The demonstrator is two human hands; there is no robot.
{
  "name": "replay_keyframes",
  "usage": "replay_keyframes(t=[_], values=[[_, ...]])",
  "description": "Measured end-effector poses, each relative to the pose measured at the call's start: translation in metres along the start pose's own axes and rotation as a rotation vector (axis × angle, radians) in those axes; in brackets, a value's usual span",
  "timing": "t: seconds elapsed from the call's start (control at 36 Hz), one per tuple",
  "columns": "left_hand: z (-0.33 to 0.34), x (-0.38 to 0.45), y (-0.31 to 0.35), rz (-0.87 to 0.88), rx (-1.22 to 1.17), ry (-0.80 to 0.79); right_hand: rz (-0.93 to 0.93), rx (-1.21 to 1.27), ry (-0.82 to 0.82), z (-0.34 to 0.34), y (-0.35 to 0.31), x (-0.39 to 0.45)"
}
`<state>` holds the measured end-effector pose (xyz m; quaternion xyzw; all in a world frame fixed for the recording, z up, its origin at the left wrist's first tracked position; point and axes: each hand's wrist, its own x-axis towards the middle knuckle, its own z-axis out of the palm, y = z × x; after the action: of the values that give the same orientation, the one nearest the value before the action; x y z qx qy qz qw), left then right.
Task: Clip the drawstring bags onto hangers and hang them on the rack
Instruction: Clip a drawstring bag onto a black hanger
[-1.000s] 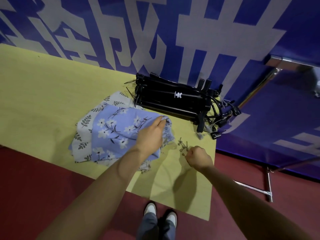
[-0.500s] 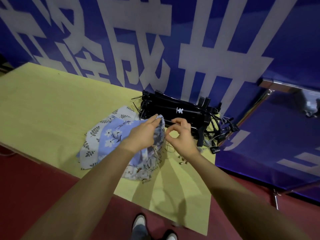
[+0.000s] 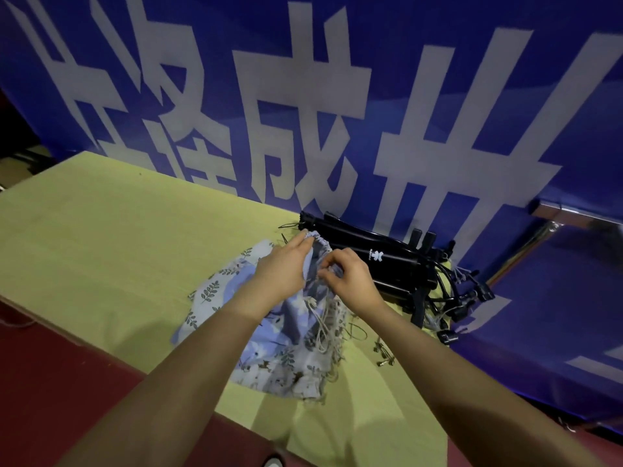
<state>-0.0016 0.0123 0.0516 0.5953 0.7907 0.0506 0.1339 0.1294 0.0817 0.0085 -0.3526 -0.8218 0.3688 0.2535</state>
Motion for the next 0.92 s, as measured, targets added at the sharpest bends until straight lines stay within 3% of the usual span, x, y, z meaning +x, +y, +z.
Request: replay_keyframes(t=[0.08, 0.25, 0.44, 0.53, 0.61, 0.75, 0.92], values=[[-0.005, 0.006, -0.007, -0.028, 0.218, 0.060, -0.035, -0.046, 0.012, 0.000, -0.001, 0.009], [-0.023, 0.022, -0.016, -0.060, 0.374, 0.226, -0.055, -0.135, 0.012, -0.004, -0.002, 0.032], [-0.027, 0.044, -0.026, 0.004, 0.178, 0.154, -0.034, 0.021, -0.011, -0.003, -0.004, 0.055], [-0.017, 0.053, -0.032, 0.057, 0.141, 0.086, 0.067, 0.042, 0.038, 0.000, 0.009, 0.060], [-0.009, 0.064, -0.034, 0.070, 0.094, 0.043, 0.224, -0.195, 0.121, -0.005, 0.032, 0.069], [-0.001, 0.082, -0.028, 0.061, 0.053, 0.031, 0.312, -0.760, -0.160, -0.012, 0.077, 0.078], [0.012, 0.098, -0.024, 0.087, 0.028, 0.016, 0.256, -1.034, -0.187, -0.005, 0.099, 0.090]])
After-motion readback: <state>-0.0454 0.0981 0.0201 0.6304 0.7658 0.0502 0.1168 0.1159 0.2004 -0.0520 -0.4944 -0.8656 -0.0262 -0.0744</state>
